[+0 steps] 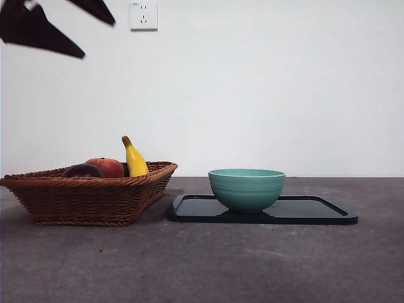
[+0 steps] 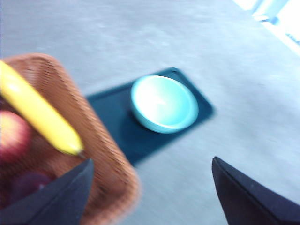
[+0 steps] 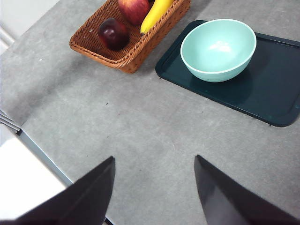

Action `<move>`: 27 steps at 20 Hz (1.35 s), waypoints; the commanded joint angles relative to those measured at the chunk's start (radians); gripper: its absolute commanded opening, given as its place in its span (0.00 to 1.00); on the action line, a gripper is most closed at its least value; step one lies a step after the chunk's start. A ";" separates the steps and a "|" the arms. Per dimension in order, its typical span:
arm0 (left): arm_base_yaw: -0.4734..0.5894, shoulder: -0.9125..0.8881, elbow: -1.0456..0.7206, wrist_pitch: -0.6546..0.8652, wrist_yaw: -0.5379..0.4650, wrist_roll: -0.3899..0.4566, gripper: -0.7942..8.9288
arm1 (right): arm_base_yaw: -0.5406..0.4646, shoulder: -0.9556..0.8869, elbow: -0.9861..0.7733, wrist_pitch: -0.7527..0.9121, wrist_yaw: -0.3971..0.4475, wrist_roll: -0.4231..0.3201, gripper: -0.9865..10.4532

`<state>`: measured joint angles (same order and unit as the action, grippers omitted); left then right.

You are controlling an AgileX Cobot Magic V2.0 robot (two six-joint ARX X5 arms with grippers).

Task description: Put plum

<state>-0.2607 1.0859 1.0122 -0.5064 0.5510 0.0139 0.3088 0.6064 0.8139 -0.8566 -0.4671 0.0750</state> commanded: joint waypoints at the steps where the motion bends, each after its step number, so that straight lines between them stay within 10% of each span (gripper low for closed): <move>1: -0.010 -0.061 0.012 -0.093 0.045 -0.005 0.50 | 0.006 0.005 0.009 0.008 0.003 -0.009 0.32; 8: -0.010 -0.191 0.011 -0.426 0.120 0.094 0.50 | 0.006 0.005 0.009 0.008 0.003 -0.008 0.32; 17: -0.010 -0.193 0.011 -0.459 0.120 0.109 0.50 | 0.006 0.005 0.009 -0.003 0.004 0.008 0.32; 27: -0.010 -0.193 0.011 -0.458 0.120 0.109 0.50 | 0.002 0.181 0.014 0.221 0.105 0.274 0.33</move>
<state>-0.2665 0.8860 1.0122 -0.9703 0.6621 0.1139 0.3073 0.7757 0.8146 -0.6460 -0.3653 0.3161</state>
